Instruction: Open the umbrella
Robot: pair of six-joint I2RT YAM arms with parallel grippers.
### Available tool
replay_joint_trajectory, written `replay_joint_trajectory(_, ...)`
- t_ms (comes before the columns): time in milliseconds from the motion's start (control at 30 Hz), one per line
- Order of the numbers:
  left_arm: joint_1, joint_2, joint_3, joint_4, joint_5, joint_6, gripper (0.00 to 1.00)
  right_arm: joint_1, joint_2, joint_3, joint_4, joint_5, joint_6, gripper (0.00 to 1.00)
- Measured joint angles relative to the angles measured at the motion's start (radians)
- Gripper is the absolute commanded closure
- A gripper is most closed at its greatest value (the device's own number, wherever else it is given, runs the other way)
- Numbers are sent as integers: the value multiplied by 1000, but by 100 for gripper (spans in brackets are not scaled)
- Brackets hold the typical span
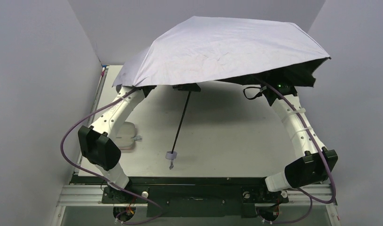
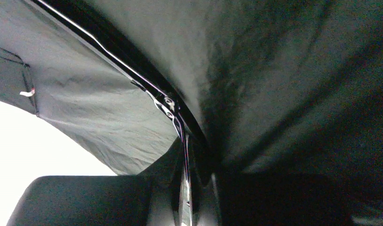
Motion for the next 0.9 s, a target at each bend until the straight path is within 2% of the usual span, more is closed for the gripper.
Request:
replay_joint_trajectory(100,1,13,0,30,3,-35,100,45,4,-13,-18,81,89,99)
replay_joint_trajectory(200,6,35,0,81,4,-90,100,89,0,-46,-4,130,151,82)
replay_joint_trajectory(233,10,44,0,101,4,-113,100,101,-4,-63,3,135,167,74)
replay_joint_trajectory(333,14,67,-1,154,5,-172,100,119,-13,-98,17,132,196,64)
replay_joint_trajectory(500,13,75,-13,228,-4,-248,100,121,-44,-140,27,113,208,40)
replay_joint_trajectory(567,13,75,-17,248,-13,-270,100,121,-71,-161,24,87,206,34)
replay_joint_trajectory(700,13,77,-23,283,-27,-304,100,130,-153,-201,2,-11,204,29)
replay_joint_trajectory(900,10,90,-23,308,-37,-315,100,168,-308,-241,-19,-226,230,29)
